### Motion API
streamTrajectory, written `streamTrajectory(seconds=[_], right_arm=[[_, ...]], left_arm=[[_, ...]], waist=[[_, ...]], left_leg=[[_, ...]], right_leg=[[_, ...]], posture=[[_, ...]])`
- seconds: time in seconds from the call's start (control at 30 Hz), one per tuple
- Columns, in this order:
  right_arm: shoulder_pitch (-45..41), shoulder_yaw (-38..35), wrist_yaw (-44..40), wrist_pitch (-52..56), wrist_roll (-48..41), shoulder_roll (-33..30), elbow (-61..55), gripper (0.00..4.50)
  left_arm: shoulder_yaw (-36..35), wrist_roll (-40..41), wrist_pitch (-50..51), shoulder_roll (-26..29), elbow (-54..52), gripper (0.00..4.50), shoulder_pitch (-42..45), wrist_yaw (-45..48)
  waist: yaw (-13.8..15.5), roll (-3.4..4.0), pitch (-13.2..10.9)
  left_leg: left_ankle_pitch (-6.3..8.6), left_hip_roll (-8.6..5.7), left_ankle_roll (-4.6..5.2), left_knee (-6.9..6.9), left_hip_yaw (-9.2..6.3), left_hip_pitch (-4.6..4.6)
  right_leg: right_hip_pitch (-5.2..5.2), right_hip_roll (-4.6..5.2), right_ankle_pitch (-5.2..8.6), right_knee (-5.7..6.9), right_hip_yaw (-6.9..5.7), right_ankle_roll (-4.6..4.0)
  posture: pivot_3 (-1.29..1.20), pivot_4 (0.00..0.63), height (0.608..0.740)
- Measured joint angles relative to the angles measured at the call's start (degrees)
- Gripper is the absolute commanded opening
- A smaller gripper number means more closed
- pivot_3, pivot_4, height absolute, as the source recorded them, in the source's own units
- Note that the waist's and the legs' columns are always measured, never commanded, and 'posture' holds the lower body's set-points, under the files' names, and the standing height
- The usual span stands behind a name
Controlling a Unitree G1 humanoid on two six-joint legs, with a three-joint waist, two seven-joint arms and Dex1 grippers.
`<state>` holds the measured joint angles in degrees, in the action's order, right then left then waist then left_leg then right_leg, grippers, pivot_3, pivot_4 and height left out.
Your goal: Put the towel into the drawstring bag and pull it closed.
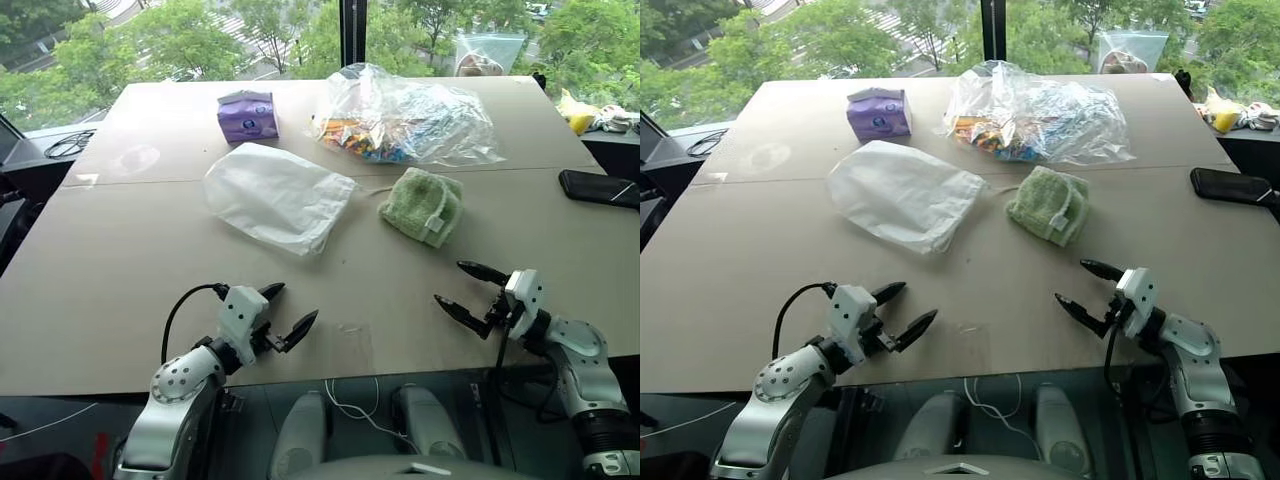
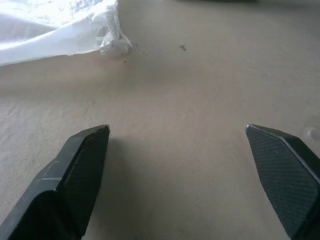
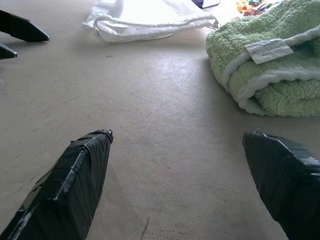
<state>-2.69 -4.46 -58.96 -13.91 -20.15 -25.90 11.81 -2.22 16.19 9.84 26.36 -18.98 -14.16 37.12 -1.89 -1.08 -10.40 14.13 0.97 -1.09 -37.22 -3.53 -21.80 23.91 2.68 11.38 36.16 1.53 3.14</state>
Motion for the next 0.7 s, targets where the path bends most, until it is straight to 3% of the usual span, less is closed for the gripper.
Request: streamTrajectory(seconds=[0.7], right_arm=[[-0.54, 0.04, -0.69, 1.21, -0.46, -0.08, -0.37, 4.47]], left_arm=[[-0.11, -0.12, -1.77, -0.78, 0.19, 4.5, -1.08, -0.08]], waist=[[-0.08, 0.0, 0.0]], left_leg=[[0.0, 0.0, 0.0, 0.02, 0.01, -0.01]], right_leg=[[0.0, 0.0, 0.0, -0.03, 0.0, 0.0]], posture=[[0.0, 0.15, 0.74]])
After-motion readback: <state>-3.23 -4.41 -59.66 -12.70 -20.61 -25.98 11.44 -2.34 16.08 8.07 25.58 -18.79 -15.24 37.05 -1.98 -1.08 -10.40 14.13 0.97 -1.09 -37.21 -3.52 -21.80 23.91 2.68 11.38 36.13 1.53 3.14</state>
